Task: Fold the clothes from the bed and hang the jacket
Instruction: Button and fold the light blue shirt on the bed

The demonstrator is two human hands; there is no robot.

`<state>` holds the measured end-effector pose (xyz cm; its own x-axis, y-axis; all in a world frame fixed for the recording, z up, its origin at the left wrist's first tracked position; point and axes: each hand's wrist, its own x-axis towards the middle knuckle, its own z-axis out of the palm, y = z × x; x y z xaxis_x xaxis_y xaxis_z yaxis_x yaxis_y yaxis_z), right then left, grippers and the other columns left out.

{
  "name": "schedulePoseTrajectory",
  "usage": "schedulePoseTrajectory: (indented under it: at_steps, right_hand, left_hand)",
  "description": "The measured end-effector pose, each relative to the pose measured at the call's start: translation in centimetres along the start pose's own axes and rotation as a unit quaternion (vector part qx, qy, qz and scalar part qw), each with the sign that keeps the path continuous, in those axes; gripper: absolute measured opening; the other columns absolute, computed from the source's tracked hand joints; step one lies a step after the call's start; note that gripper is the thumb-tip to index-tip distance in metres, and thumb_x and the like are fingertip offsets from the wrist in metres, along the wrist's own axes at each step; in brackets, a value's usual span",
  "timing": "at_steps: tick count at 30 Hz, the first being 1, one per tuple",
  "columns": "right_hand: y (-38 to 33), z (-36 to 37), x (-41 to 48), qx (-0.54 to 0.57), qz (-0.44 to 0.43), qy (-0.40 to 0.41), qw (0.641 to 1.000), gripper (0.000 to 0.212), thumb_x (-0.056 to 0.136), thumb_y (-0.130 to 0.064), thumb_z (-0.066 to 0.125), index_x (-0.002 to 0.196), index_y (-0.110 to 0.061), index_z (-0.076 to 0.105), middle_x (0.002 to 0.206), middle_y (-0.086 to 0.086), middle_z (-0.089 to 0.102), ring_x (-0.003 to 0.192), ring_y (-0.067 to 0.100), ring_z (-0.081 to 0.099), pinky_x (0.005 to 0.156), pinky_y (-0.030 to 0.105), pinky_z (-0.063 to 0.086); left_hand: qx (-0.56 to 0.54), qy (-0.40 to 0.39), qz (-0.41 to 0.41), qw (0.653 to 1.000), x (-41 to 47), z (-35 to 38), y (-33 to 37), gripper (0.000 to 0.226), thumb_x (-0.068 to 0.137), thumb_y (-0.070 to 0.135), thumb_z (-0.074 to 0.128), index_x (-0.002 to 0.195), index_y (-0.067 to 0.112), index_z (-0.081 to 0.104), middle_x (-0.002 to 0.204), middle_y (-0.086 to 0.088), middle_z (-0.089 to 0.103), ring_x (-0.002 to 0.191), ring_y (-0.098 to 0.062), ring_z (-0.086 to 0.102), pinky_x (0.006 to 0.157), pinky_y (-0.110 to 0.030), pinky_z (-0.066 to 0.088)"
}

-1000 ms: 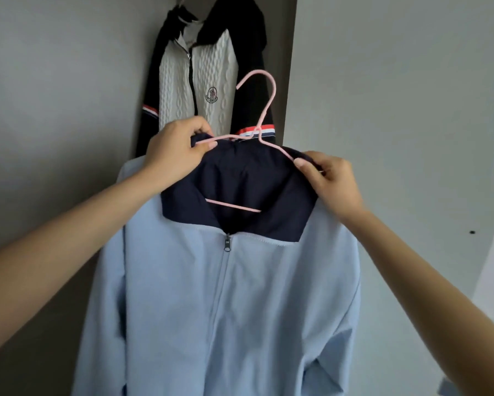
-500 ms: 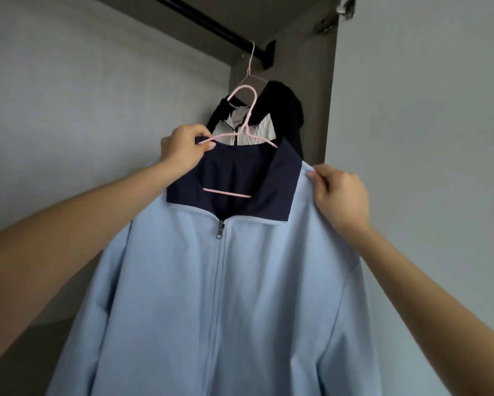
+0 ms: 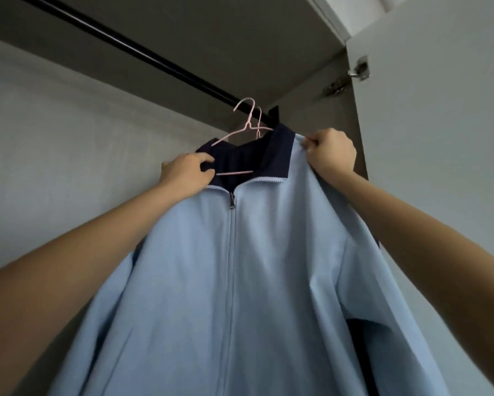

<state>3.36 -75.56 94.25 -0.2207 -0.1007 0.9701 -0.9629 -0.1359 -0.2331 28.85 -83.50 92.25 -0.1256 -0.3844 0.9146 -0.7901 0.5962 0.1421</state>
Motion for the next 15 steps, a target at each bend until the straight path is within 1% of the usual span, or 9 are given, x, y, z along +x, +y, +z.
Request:
schedulePoseTrajectory:
  at_steps: [3,5,8,10,12,15]
  right_hand:
    - [-2.4,1.6,2.8,-0.003,0.011,0.030,0.999,0.027,0.094,-0.028,0.049,0.098,-0.016,0.073,0.098,0.014,0.068,0.093,0.036,0.062,0.065,0.030,0.037]
    - [-4.0,2.6,4.7,-0.006,0.019,0.040,0.999,0.028,0.094,-0.028,0.048,0.096,-0.011,0.071,0.097,0.015,0.067,0.092,0.036,0.062,0.065,0.031,0.037]
    - [-6.2,4.5,7.0,-0.031,0.036,0.026,0.999,0.030,0.096,-0.029,0.048,0.100,-0.006,0.068,0.101,0.015,0.066,0.094,0.034,0.062,0.067,0.032,0.039]
    - [-7.1,5.7,7.7,-0.053,0.041,0.009,0.998,0.027,0.097,-0.024,0.048,0.104,-0.004,0.065,0.107,0.016,0.065,0.099,0.034,0.061,0.069,0.032,0.040]
    - [-8.1,7.1,7.8,-0.080,0.031,0.000,0.996,0.025,0.097,-0.019,0.047,0.105,-0.002,0.063,0.110,0.017,0.064,0.102,0.035,0.060,0.070,0.031,0.039]
    - [-7.8,7.6,7.4,-0.140,-0.009,-0.006,0.990,0.025,0.096,-0.019,0.046,0.104,-0.002,0.063,0.110,0.019,0.063,0.101,0.037,0.060,0.070,0.033,0.038]
  left_hand:
    - [-0.030,-0.031,0.025,0.999,0.7,1.8,0.2,0.036,0.093,0.031,0.051,0.128,0.029,0.056,0.131,0.002,0.059,0.123,-0.023,0.050,0.101,-0.034,0.033]
    - [-0.019,-0.025,0.054,0.998,1.1,2.3,0.7,0.037,0.092,0.031,0.052,0.128,0.029,0.056,0.132,0.002,0.058,0.123,-0.024,0.050,0.101,-0.034,0.035]
    - [-0.039,-0.015,0.079,0.996,2.2,2.6,0.5,0.041,0.092,0.029,0.053,0.133,0.027,0.051,0.127,-0.002,0.060,0.120,-0.024,0.053,0.101,-0.036,0.038]
    - [-0.050,-0.020,0.089,0.995,2.4,2.8,0.0,0.043,0.091,0.029,0.053,0.134,0.026,0.050,0.133,-0.001,0.056,0.122,-0.023,0.051,0.102,-0.036,0.038]
    - [-0.051,-0.014,0.101,0.994,2.7,3.0,-1.2,0.042,0.090,0.029,0.053,0.132,0.027,0.053,0.137,0.001,0.054,0.124,-0.022,0.050,0.102,-0.035,0.038]
    - [-0.043,-0.004,0.120,0.992,2.3,3.1,-1.9,0.040,0.090,0.029,0.053,0.130,0.027,0.055,0.139,0.004,0.052,0.128,-0.020,0.046,0.103,-0.035,0.032]
